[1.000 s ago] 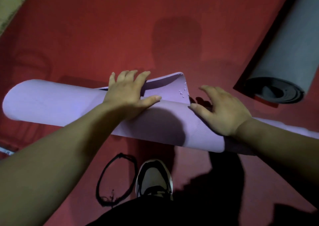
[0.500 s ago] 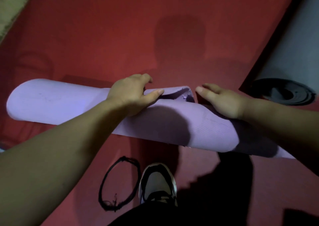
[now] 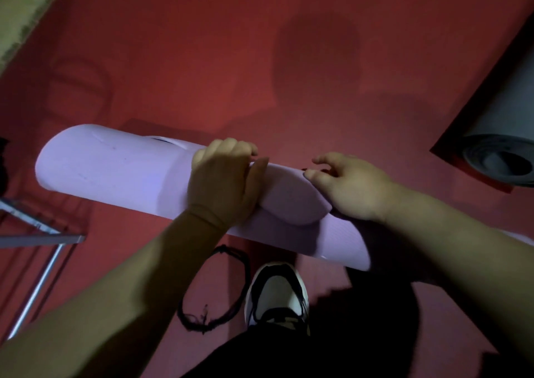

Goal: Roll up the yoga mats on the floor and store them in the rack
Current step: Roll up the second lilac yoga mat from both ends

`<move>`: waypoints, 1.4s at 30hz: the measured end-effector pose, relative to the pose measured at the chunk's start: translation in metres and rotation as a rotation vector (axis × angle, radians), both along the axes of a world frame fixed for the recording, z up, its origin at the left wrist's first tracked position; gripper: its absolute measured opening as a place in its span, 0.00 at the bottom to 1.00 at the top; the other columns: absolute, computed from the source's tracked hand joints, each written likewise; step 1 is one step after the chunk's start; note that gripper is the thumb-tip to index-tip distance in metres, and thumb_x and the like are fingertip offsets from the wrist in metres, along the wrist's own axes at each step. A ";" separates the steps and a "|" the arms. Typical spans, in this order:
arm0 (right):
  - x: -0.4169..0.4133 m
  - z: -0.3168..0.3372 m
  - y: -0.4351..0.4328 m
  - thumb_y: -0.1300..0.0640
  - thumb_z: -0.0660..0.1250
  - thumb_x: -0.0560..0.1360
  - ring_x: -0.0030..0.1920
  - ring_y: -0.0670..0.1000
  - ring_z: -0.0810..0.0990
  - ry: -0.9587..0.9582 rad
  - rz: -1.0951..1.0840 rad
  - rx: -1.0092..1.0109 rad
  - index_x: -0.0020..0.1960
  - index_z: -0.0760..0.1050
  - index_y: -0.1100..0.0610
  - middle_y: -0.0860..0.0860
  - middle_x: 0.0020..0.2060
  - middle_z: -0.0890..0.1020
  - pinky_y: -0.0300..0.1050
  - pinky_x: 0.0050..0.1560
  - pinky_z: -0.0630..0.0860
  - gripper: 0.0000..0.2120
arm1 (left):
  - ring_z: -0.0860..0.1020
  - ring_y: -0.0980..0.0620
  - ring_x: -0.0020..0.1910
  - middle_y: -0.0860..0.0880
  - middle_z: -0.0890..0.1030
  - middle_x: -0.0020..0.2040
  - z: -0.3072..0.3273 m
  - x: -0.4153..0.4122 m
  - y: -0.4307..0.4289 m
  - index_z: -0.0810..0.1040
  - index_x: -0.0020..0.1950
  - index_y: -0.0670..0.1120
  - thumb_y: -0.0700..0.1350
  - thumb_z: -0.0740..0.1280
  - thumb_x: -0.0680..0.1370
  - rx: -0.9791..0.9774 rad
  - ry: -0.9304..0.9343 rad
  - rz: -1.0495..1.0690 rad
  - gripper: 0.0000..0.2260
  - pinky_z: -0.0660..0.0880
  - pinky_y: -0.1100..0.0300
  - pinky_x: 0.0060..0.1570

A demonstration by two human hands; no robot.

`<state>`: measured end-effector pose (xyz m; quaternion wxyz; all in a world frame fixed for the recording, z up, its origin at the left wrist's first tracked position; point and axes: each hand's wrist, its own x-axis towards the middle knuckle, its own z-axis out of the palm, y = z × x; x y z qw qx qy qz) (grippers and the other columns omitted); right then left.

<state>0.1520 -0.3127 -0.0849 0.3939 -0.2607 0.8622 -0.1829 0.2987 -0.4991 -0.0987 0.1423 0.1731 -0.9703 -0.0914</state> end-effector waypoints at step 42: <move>-0.093 0.333 0.033 0.19 0.61 0.65 0.57 0.38 0.81 0.256 -0.298 -0.745 0.70 0.71 0.37 0.38 0.60 0.81 0.41 0.60 0.74 0.39 | 0.58 0.62 0.74 0.52 0.49 0.80 0.331 -0.121 0.054 0.36 0.82 0.56 0.56 0.79 0.70 0.659 0.542 -0.040 0.58 0.55 0.77 0.64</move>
